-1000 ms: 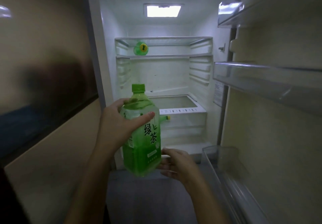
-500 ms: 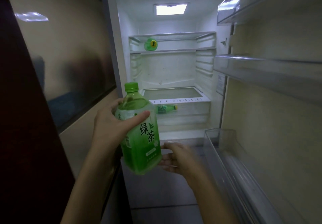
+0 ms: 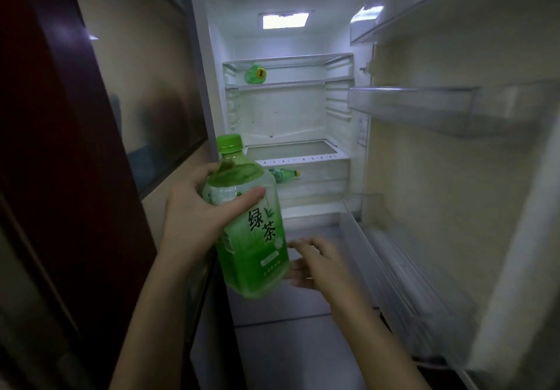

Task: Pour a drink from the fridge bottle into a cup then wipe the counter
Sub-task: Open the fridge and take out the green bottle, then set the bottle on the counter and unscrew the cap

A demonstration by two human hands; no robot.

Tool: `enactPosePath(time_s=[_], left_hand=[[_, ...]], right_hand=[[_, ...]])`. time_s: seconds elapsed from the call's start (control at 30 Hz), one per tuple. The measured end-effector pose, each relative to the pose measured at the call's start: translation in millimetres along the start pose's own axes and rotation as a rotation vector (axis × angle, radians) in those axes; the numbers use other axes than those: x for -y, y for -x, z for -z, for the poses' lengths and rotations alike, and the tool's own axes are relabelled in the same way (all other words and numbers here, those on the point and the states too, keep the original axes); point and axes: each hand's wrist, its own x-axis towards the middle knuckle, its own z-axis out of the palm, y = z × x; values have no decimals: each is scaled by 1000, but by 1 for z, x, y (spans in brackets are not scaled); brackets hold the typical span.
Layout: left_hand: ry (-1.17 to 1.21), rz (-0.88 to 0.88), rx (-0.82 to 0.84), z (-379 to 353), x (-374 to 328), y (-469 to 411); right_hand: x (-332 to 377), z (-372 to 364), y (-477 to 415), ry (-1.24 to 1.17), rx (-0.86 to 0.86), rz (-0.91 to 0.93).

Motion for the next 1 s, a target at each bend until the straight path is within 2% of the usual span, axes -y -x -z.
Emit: enactPosePath(time_s=[0.13, 0.53, 1.0], left_hand=[[34, -29, 52, 3, -22, 31], [73, 3, 190, -11, -90, 124], [326, -148, 497, -124, -204, 222]], right_hand=[[-4, 6, 43, -11, -72, 21], [-17, 45, 180, -62, -208, -77], [6, 171, 356, -80, -578, 33]])
